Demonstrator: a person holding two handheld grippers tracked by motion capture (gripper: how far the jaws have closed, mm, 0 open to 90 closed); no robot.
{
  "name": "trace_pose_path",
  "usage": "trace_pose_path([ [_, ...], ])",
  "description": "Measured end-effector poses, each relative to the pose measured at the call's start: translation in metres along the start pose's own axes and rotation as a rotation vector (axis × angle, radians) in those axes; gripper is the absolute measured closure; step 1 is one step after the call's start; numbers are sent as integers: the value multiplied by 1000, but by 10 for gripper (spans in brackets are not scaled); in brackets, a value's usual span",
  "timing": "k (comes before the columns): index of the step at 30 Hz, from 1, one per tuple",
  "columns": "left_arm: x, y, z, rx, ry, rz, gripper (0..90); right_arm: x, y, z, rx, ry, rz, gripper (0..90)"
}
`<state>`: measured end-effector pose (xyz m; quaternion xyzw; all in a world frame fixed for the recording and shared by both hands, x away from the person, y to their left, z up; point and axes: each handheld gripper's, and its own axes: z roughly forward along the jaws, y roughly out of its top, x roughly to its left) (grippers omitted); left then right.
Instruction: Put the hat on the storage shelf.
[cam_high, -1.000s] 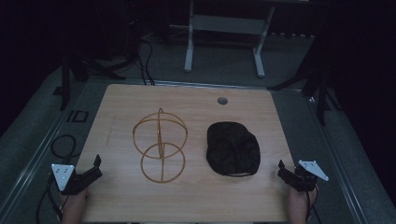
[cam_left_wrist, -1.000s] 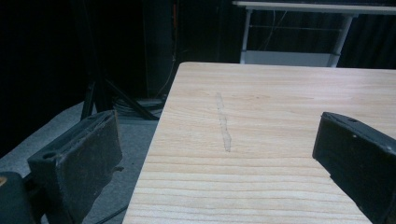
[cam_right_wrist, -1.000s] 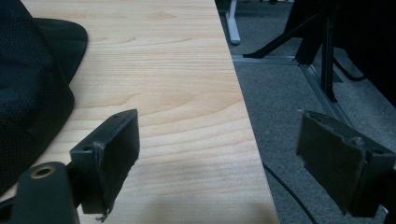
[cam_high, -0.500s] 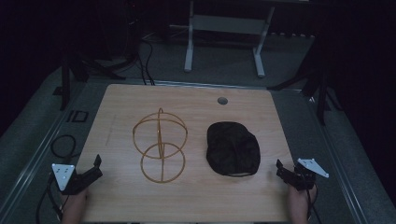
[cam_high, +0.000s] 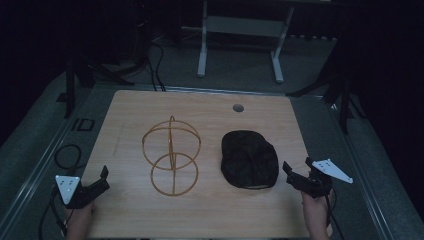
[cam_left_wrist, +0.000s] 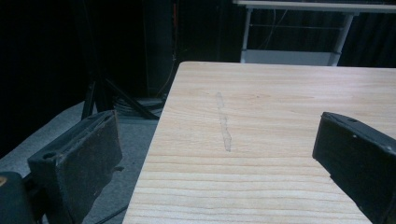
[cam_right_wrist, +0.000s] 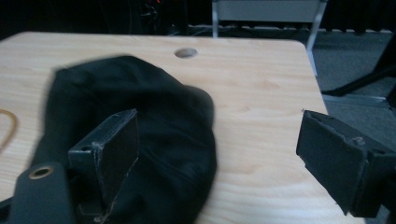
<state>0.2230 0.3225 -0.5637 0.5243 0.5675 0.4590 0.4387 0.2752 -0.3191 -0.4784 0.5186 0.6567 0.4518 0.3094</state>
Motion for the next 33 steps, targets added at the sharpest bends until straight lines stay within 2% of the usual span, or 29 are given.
trace_pose_path([
  [3, 0, 0, 0, 1, -1, -1, 18, 13, 10, -2, -8, 34, -2, 128],
  [5, 0, 0, 0, 0, -2, -2, 18, 25, 16, -1, -4, 50, -33, 124],
  [7, 0, 0, 0, 1, -7, -4, 18, 33, 20, -1, -9, 93, -60, 124],
  [9, 0, 0, 0, 1, -8, -2, 18, 43, 24, 1, -8, 97, -89, 124],
  [10, 0, 0, 0, 1, -8, -2, 18, 43, 24, 1, -8, 97, -89, 124],
  [13, 0, 0, 0, 1, -9, -4, 18, 57, 29, 7, -2, 143, -106, 124],
  [19, 0, 0, 0, 1, -14, -5, 18, 77, 30, 19, 19, 167, -136, 123],
  [22, 0, 0, 0, 2, -16, -6, 18, 88, 28, 26, 42, 161, -158, 126],
  [25, 1, 0, 0, 1, -17, -8, 18, 96, 26, 33, 79, 153, -172, 168],
  [28, 1, 0, 0, 1, -18, -9, 18, 99, 24, 38, 103, 149, -173, 192],
  [32, 1, 0, 0, 1, -21, -9, 18, 104, 16, 53, 143, 65, -189, 319],
  [33, 1, 0, 0, 1, -21, -9, 18, 104, 14, 56, 144, 51, -192, 324],
])
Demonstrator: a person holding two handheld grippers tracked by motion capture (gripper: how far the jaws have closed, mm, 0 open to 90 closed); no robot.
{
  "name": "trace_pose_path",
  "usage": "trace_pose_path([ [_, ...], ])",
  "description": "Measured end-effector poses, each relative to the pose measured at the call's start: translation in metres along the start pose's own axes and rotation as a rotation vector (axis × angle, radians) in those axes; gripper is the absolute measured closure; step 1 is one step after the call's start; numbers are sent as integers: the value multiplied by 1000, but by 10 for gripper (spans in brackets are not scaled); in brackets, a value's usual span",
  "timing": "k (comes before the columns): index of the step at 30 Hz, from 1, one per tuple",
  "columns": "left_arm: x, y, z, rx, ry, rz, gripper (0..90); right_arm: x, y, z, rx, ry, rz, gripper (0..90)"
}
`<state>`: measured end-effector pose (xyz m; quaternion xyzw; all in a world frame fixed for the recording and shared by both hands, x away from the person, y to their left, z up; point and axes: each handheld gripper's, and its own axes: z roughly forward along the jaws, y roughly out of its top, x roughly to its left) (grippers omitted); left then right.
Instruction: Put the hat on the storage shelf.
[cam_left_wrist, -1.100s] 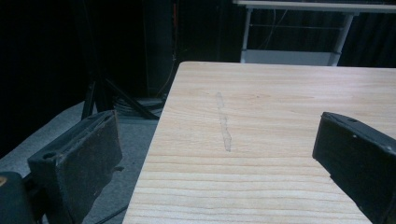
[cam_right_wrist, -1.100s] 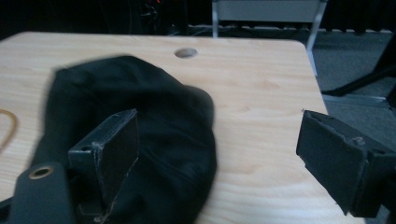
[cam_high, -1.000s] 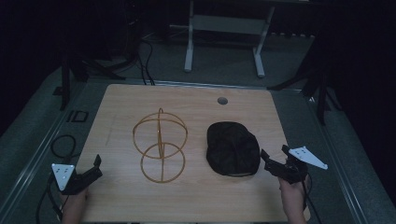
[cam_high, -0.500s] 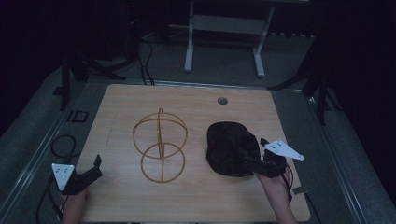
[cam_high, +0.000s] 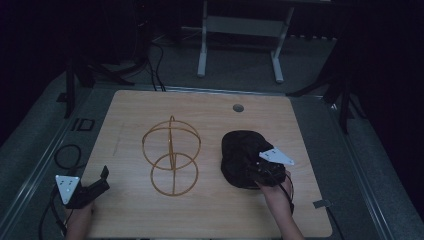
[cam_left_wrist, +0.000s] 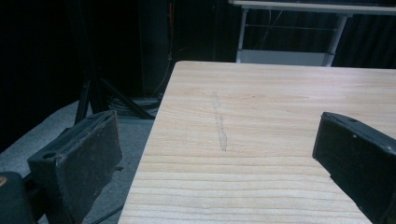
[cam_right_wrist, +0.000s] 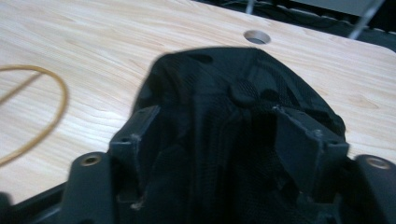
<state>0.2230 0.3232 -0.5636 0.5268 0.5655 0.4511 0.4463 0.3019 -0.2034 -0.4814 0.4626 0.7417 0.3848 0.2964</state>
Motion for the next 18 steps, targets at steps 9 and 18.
trace_pose_path([
  [9, 0, 0, 0, 0, -1, -1, 18, -3, -15, 18, 43, -21, 89, 515],
  [18, 0, 0, 0, -1, -2, -3, 18, -1, -23, 30, 68, -29, 77, 751],
])
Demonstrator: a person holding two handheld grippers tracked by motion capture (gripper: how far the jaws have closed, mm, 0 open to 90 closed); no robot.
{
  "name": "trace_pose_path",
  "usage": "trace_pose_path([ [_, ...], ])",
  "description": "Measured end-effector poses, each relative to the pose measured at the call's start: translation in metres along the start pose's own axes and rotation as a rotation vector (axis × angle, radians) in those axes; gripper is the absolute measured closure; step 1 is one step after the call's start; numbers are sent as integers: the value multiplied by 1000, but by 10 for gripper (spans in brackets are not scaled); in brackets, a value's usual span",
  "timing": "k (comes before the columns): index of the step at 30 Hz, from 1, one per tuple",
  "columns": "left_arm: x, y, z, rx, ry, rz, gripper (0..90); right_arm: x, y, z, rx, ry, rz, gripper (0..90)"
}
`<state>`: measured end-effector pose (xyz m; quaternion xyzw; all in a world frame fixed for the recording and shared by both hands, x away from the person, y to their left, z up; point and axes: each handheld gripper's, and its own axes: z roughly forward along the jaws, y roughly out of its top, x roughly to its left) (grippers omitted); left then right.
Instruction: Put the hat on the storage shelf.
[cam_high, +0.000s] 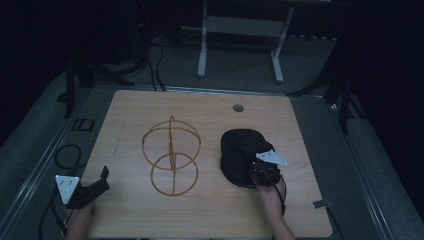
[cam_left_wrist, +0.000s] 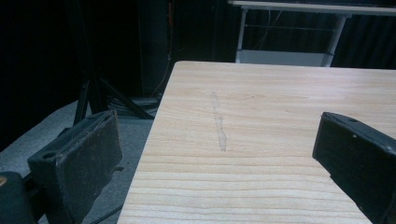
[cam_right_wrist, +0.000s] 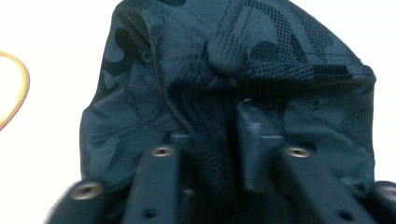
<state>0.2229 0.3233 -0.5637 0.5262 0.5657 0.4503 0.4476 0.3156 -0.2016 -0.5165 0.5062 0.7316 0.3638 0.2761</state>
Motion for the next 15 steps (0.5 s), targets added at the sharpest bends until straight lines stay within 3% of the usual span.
trace_pose_path([
  [5, 0, 0, 0, 1, -1, 0, 18, 2, -1, 0, -25, -32, -23, 870],
  [11, 0, 0, 0, 2, 0, -1, 18, 1, 4, -6, -60, -58, -44, 885],
  [15, 0, 0, 0, 3, -2, -1, 18, -4, 9, -12, -86, -61, -21, 886],
])
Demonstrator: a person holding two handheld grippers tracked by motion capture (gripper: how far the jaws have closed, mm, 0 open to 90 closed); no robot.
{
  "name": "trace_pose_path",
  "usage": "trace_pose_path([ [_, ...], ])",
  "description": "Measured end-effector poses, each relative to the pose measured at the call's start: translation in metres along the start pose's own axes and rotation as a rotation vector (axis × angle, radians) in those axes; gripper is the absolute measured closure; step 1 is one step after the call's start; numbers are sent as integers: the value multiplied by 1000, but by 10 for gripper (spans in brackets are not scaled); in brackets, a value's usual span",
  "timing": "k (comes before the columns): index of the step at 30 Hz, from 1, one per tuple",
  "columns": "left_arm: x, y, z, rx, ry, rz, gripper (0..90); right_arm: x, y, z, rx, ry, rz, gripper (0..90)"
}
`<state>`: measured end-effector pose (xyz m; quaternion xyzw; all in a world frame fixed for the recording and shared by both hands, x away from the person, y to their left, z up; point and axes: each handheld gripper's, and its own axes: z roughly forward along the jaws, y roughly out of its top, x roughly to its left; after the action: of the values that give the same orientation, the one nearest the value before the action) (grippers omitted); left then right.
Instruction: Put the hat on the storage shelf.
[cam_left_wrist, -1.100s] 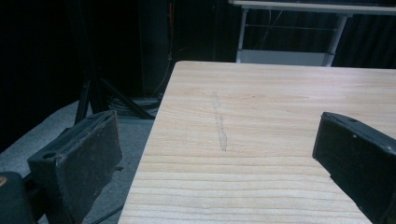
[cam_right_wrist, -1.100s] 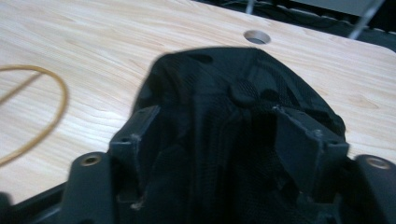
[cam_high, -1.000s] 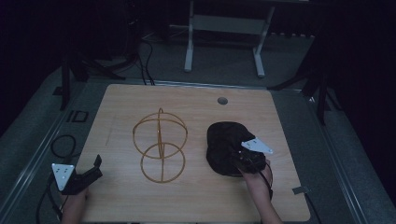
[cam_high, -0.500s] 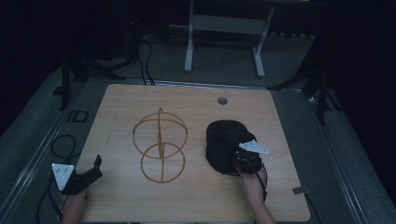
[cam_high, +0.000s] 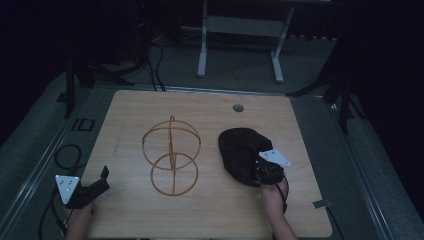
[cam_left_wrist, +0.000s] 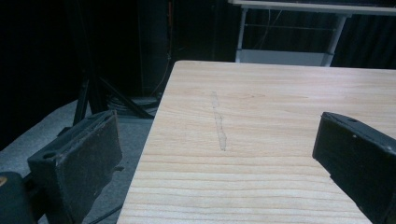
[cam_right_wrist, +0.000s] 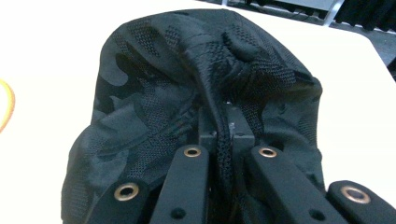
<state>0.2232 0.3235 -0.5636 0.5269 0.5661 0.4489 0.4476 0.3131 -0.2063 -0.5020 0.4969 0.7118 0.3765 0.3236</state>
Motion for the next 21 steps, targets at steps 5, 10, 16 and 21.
trace_pose_path([
  [5, 0, 0, 0, 0, -1, -1, 18, -7, 12, -9, -40, 7, 9, 886],
  [10, 0, 0, 0, 1, -1, 1, 18, -13, 27, -20, -83, 20, 2, 885],
  [16, 0, 0, 0, 1, -2, 1, 18, -19, 43, -33, -123, 23, 1, 885],
  [21, 0, 0, 0, 3, -2, 0, 18, -23, 57, -43, -147, 34, -14, 885],
])
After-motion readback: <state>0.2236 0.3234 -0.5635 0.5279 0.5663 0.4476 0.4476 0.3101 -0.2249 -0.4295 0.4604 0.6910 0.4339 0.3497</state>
